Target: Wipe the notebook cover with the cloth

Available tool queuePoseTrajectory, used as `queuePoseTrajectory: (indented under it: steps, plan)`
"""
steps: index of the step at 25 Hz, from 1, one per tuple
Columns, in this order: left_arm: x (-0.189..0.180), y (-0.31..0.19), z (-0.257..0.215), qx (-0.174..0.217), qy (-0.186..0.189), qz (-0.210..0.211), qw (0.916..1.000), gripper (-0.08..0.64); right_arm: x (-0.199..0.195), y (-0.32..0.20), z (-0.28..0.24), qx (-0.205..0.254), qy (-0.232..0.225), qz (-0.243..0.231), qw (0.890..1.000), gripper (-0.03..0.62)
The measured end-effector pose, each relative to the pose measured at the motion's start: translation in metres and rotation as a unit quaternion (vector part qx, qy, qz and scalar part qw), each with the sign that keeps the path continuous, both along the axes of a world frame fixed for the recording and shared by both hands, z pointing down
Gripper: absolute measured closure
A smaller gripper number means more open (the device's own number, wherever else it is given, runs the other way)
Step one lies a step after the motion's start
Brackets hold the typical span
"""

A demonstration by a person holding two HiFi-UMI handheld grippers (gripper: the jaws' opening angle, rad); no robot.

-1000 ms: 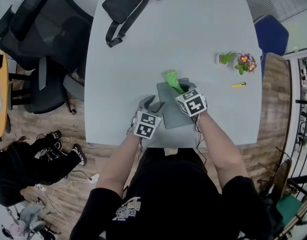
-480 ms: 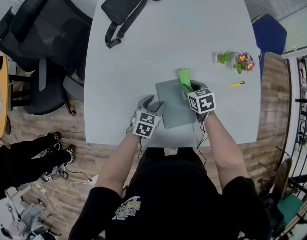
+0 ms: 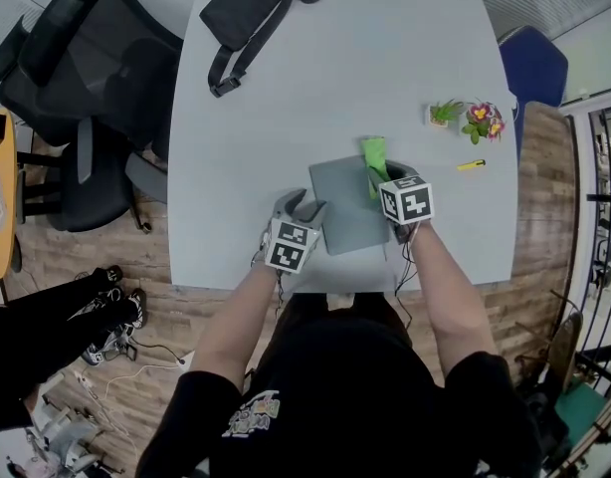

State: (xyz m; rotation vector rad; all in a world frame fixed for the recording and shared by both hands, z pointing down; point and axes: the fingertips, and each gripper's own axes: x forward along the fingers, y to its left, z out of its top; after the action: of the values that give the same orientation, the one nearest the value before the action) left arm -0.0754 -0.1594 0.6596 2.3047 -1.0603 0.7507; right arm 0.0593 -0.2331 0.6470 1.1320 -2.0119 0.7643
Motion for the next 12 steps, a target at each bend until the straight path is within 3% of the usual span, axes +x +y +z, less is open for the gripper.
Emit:
queuePoseTrajectory:
  steps: [4,12]
  plan:
    - [0.000,0.001,0.000,-0.007,-0.001,0.000,1.0000,0.348,-0.010,0.005,-0.007,0.014,-0.004,-0.020,1.000,0.482]
    - [0.001,0.000,0.002,-0.001,0.001,0.000,1.0000,0.348,-0.077,0.032,-0.019,0.014,-0.045,-0.118,0.992,0.482]
